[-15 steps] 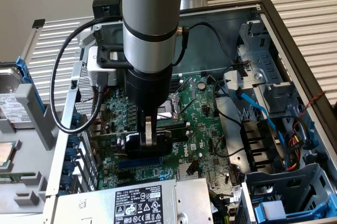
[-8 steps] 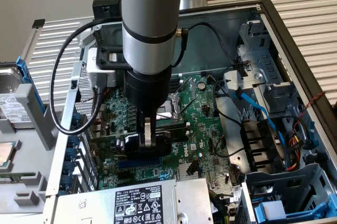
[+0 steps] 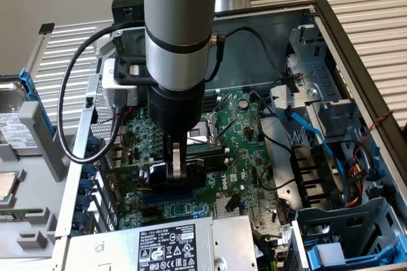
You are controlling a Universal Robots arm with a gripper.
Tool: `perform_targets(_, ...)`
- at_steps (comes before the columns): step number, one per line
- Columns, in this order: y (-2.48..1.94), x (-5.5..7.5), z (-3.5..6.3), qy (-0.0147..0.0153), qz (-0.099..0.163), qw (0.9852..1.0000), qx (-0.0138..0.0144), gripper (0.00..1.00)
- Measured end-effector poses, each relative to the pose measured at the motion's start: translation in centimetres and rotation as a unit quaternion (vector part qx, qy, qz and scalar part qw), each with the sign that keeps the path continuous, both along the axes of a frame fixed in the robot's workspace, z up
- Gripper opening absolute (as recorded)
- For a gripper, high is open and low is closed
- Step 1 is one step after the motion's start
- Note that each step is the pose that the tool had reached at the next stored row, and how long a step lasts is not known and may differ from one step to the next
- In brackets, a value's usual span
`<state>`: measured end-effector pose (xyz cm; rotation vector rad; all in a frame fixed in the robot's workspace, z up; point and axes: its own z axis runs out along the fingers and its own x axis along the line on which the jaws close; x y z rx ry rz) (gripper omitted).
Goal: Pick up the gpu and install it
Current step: 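Insert the gpu into the slot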
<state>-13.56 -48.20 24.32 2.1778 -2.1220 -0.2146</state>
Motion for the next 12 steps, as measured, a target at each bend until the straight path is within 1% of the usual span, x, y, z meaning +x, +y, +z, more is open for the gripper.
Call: perform_targets(12, 0.00, -0.20, 0.00, 0.0001, 0.000, 1.0000, 0.0000, 0.29)
